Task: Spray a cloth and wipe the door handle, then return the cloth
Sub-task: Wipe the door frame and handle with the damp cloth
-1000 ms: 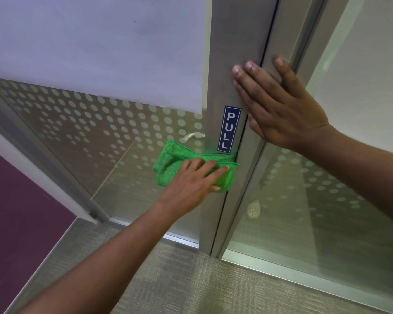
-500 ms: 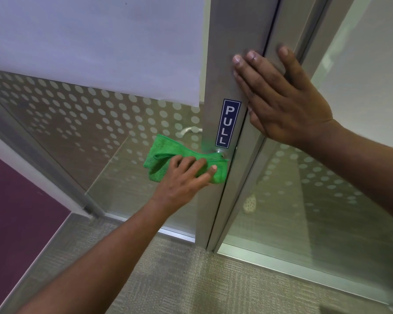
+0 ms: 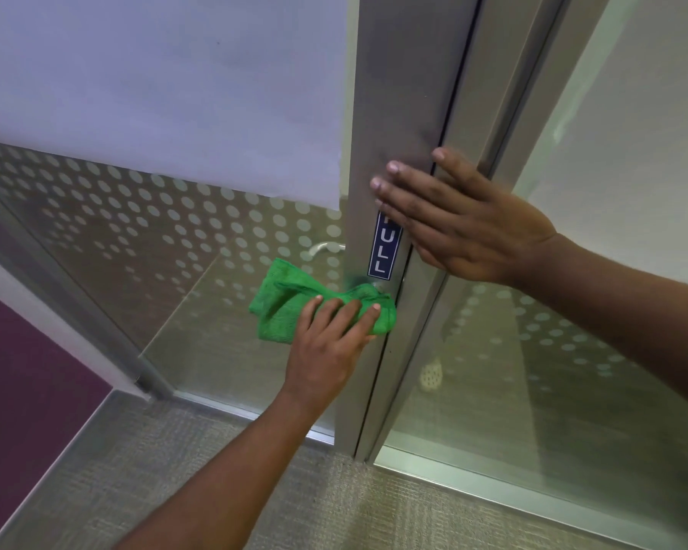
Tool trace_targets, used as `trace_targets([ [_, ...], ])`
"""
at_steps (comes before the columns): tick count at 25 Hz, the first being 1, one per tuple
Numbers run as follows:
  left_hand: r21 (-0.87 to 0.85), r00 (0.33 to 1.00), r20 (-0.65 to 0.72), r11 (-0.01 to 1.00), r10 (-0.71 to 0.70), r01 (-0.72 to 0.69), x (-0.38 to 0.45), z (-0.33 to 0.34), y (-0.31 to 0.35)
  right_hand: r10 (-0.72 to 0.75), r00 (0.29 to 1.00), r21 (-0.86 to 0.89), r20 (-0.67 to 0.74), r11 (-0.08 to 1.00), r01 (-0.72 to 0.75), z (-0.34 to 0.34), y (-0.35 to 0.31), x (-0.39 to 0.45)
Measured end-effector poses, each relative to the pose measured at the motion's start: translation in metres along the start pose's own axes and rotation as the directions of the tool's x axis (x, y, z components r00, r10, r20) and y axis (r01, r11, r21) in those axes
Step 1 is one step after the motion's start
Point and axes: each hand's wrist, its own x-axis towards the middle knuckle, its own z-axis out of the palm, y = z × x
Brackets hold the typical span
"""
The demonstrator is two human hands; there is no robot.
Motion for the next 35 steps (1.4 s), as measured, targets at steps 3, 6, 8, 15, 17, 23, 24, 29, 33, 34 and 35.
trace_targets([
  [3, 0.014, 1.000, 0.005, 1.000, -0.018, 0.018, 0.000, -0.003, -0.003, -0.013, 1.000, 0.015, 0.015, 1.000, 0.013, 0.000, 0.000, -0.001],
  [6, -0.124, 0.958, 0.024, 0.950, -0.285, 0.286, -0.011, -0.009, 0.005, -0.011, 1.000, 0.005, 0.008, 1.000, 0.011, 0.001, 0.001, 0.000],
  [8, -0.306, 0.841, 0.068, 0.791, -0.538, 0.530, -0.014, -0.013, 0.025, -0.017, 1.000, 0.001, 0.000, 1.000, 0.017, 0.002, 0.002, 0.001],
  [15, -0.517, 0.133, 0.303, -0.045, -0.944, 0.855, 0.075, -0.011, -0.001, -0.010, 1.000, 0.033, 0.004, 0.999, 0.010, 0.004, 0.001, -0.002],
  [17, -0.554, 0.031, 0.329, -0.167, -0.944, 0.816, 0.069, -0.009, 0.009, -0.025, 1.000, 0.035, 0.008, 0.999, 0.024, 0.005, 0.000, -0.002],
  [23, -0.666, 0.041, 0.462, -0.317, -0.886, 0.676, 0.054, -0.014, 0.071, -0.025, 1.000, 0.032, -0.002, 0.999, 0.025, 0.009, -0.002, -0.003],
  [24, -0.654, 0.005, 0.452, -0.328, -0.892, 0.682, 0.062, -0.012, 0.056, -0.023, 1.000, 0.030, -0.006, 0.999, 0.023, 0.009, -0.002, -0.003],
  [29, -0.535, -0.025, 0.429, -0.276, -0.903, 0.799, 0.073, 0.005, -0.029, -0.043, 0.999, -0.001, 0.004, 0.999, 0.043, 0.008, -0.003, -0.003],
  [33, -0.518, 0.081, 0.375, -0.136, -0.923, 0.844, 0.060, -0.013, 0.019, -0.058, 0.998, -0.013, 0.018, 0.998, 0.058, 0.007, -0.003, -0.005],
  [34, -0.516, 0.099, 0.378, -0.121, -0.920, 0.848, 0.055, -0.016, 0.028, -0.059, 0.998, -0.015, 0.020, 0.998, 0.059, 0.007, -0.003, -0.006],
  [35, -0.498, 0.115, 0.391, -0.105, -0.913, 0.861, 0.053, -0.017, 0.029, -0.058, 0.998, -0.014, 0.020, 0.998, 0.059, 0.007, -0.002, -0.006],
])
